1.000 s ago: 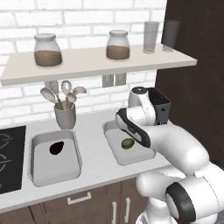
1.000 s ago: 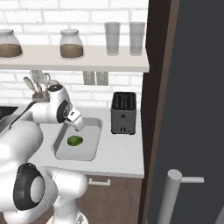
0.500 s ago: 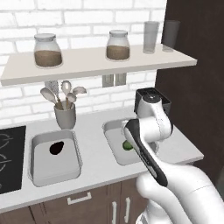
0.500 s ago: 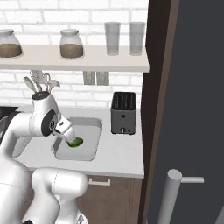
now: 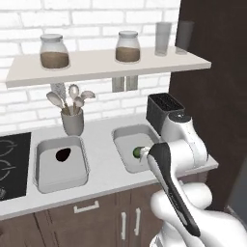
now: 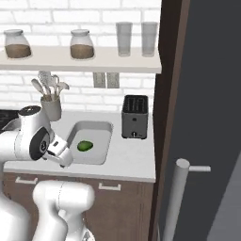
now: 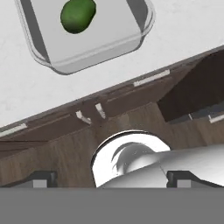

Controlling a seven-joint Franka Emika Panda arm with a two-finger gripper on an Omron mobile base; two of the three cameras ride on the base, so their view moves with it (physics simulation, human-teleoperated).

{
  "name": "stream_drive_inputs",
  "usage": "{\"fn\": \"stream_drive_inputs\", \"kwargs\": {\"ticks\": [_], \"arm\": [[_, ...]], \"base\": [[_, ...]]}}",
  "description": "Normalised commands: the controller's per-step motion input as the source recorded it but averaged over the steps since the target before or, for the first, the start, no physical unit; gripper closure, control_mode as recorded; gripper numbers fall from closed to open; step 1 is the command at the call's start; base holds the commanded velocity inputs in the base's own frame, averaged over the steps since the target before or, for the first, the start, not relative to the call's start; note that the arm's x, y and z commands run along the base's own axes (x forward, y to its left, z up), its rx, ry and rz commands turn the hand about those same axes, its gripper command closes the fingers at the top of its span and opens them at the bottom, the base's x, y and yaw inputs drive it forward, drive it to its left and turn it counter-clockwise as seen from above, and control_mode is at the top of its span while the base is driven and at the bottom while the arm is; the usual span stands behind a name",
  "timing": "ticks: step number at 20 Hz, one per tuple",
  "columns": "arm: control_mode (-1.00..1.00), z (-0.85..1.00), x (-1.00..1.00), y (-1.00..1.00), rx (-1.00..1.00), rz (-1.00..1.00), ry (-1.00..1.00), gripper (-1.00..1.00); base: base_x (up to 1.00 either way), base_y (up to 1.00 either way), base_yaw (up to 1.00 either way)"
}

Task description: Place one avocado and one chicken drumstick in each tupperware on the nearby counter, to pack two identical lunches.

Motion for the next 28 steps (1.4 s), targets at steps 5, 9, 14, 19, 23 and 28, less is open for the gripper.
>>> {"fn": "stream_drive_inputs", "kwargs": {"ticks": [5, 9, 14, 19, 23, 28], "arm": [[1.0, 0.0, 0.0, 0.0, 0.0, 0.0, 0.0, -1.0], [1.0, 0.0, 0.0, 0.0, 0.0, 0.0, 0.0, -1.0], [1.0, 0.0, 0.0, 0.0, 0.0, 0.0, 0.0, -1.0], [1.0, 0.0, 0.0, 0.0, 0.0, 0.0, 0.0, -1.0], [1.0, 0.0, 0.0, 0.0, 0.0, 0.0, 0.0, -1.0], [1.0, 0.0, 0.0, 0.0, 0.0, 0.0, 0.0, -1.0]], "base": [[-1.0, 0.09, 0.12], [-0.94, 0.18, 0.03], [-0.72, 0.2, -0.31], [-0.65, 0.22, -0.57], [-0.36, 0.21, -0.52], [0.0, 0.04, -0.05]]}}
